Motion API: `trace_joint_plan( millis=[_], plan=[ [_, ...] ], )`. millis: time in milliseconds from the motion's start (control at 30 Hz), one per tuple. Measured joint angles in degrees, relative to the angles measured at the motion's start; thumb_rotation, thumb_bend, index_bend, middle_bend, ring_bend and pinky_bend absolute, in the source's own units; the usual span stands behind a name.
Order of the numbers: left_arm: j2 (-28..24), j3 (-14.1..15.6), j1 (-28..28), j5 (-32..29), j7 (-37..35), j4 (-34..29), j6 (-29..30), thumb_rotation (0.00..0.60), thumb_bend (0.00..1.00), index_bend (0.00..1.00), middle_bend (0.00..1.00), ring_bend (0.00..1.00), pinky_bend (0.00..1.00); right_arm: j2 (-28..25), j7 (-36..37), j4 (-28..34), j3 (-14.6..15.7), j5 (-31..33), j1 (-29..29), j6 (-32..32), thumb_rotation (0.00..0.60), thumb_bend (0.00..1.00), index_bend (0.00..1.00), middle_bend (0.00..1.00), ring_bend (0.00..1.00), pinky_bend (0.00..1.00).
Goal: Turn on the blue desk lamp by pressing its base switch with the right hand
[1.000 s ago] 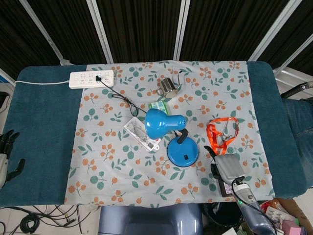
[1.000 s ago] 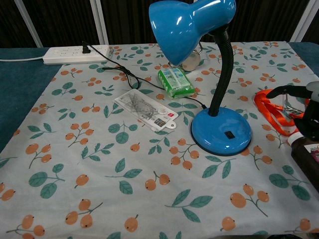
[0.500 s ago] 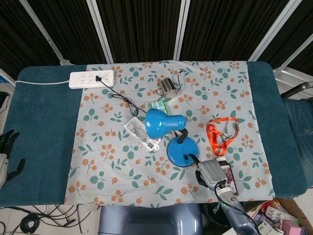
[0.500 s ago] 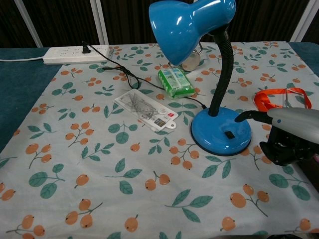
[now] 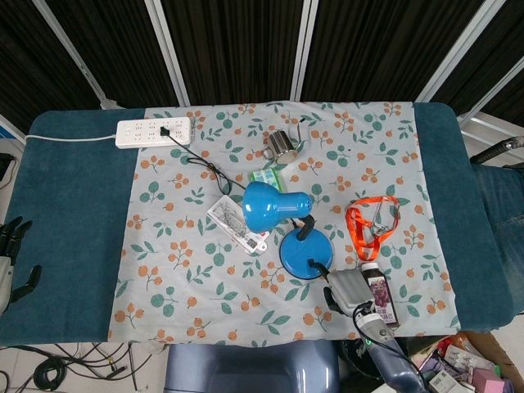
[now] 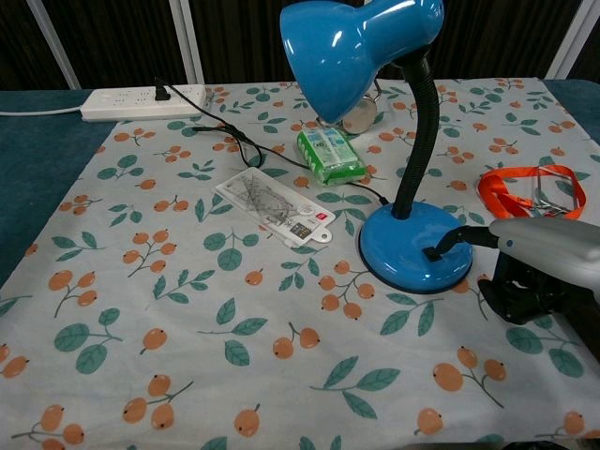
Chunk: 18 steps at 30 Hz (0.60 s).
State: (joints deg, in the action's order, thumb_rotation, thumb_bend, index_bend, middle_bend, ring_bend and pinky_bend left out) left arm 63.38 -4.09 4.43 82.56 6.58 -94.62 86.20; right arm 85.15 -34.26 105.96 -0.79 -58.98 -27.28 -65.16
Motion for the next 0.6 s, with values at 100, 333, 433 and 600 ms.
trace_joint_plan(
  millis=[100,333,433,600],
  plan=[
    [-0.03,0.0,0.01,-0.03,-0.02,-0.01,-0.05,0.6,0.39,0.09,0.05,0.07,0.0,0.28,-0.12,-0.31,-0.15,0.36,-0.15,0.07,0.6,0.63,0.19,0.95,1.0,0.92],
    [-0.03,-0.03,0.04,-0.06,-0.02,0.01,-0.06,0.6,0.39,0.09,0.05,0.07,0.0,0.95,-0.64,-0.8,-0.75,1.12,-0.83,0.43,0.6,0.63,0.19,0.95,1.0,0.92],
    [-0.05,-0.04,0.04,-0.1,0.0,0.01,-0.07,0.6,0.39,0.09,0.05,0.07,0.0,1.24,-0.9,-0.99,-1.02,1.55,-1.17,0.63,0.6,0.63,0.19,0.95,1.0,0.92],
    [-0.08,-0.05,0.05,-0.14,-0.02,0.03,-0.11,0.6,0.39,0.09,0.05,0.07,0.0,1.57,-1.19,-1.26,-1.33,2.31,-1.53,0.79,0.6,0.63,0.19,0.95,1.0,0.92]
  ],
)
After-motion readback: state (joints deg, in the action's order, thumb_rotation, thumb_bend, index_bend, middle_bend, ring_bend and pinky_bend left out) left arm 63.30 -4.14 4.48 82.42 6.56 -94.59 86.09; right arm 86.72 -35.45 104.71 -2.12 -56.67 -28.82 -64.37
